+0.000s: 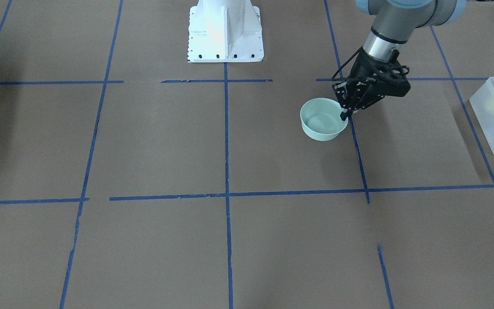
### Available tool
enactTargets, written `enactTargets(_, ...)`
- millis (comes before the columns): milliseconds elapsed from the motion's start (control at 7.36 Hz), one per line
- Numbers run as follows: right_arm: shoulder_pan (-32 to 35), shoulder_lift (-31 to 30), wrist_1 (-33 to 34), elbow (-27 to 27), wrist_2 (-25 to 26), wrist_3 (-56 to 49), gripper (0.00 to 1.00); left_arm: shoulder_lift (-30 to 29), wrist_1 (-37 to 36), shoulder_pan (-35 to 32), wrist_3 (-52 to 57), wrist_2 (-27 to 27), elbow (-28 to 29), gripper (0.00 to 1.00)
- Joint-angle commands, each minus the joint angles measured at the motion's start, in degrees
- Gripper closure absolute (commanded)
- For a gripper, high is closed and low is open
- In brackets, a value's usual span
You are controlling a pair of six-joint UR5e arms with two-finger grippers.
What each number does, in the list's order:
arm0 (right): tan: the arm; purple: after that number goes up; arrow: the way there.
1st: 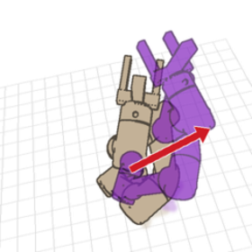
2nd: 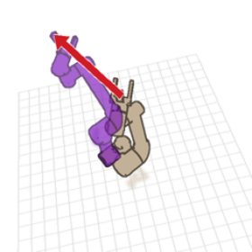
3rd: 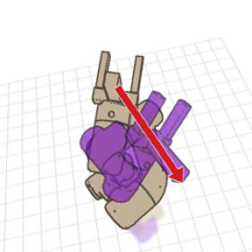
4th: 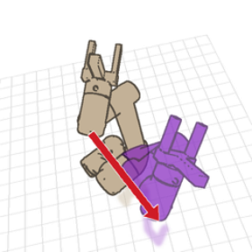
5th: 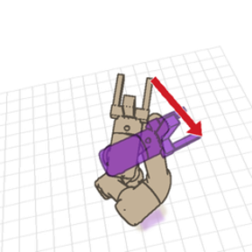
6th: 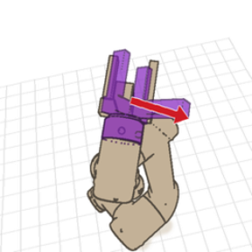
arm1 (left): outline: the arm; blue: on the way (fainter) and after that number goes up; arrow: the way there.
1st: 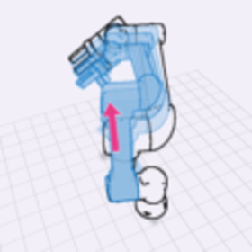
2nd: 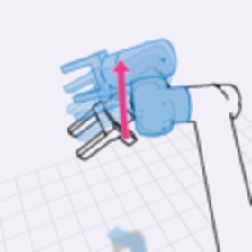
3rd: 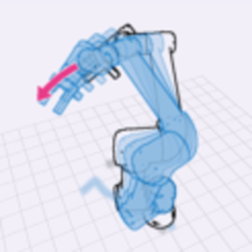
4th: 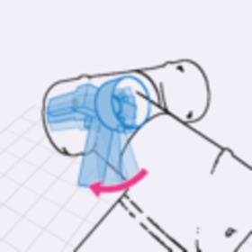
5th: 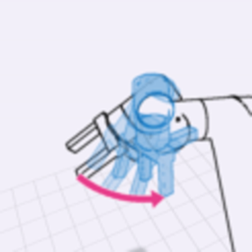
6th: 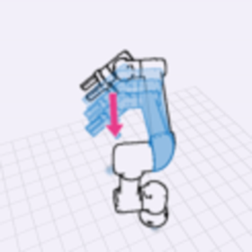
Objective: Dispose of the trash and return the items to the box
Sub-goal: 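Lift the green bowl with the left gripper toward the clear bin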
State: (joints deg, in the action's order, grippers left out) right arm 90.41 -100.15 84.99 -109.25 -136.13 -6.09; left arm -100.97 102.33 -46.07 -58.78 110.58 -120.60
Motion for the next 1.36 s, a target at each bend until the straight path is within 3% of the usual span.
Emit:
enactTargets(0, -0.06, 0.04, 0.00, 0.00, 0.07, 0.03, 0.00, 3.21, -8.78, -13.98, 21.66, 6.56, -4.55, 1.00)
enactTargets(272, -0.06, 0.04, 0.00, 0.00, -0.01, 0.11, 0.00, 12.33, -9.08, -31.63, 49.77, 12.52, -2.47, 1.00)
enactTargets(543, -0.06, 0.04, 0.00, 0.00, 0.08, 0.03, 0.00, 14.04, -8.82, -46.58, 78.49, 13.52, 10.21, 1.00)
enactTargets(679, -0.06, 0.04, 0.00, 0.00, -0.01, 0.03, 0.00, 14.13, -8.29, -51.78, 87.34, 13.52, 15.95, 1.00)
enactTargets(815, -0.06, 0.04, 0.00, 0.00, -0.01, 0.03, 0.00, 14.92, -5.85, -52.88, 90.13, 13.43, 18.79, 1.00)
enactTargets(1086, -0.06, 0.04, 0.00, 0.00, -0.01, 0.03, 0.00, 18.70, 11.05, -52.80, 88.24, 13.52, 28.51, 1.00)
enactTargets(1222, -0.06, 0.04, 0.00, 0.00, -0.01, 0.03, 0.00, 18.79, 19.84, -52.37, 81.09, 13.52, 33.01, 1.00)
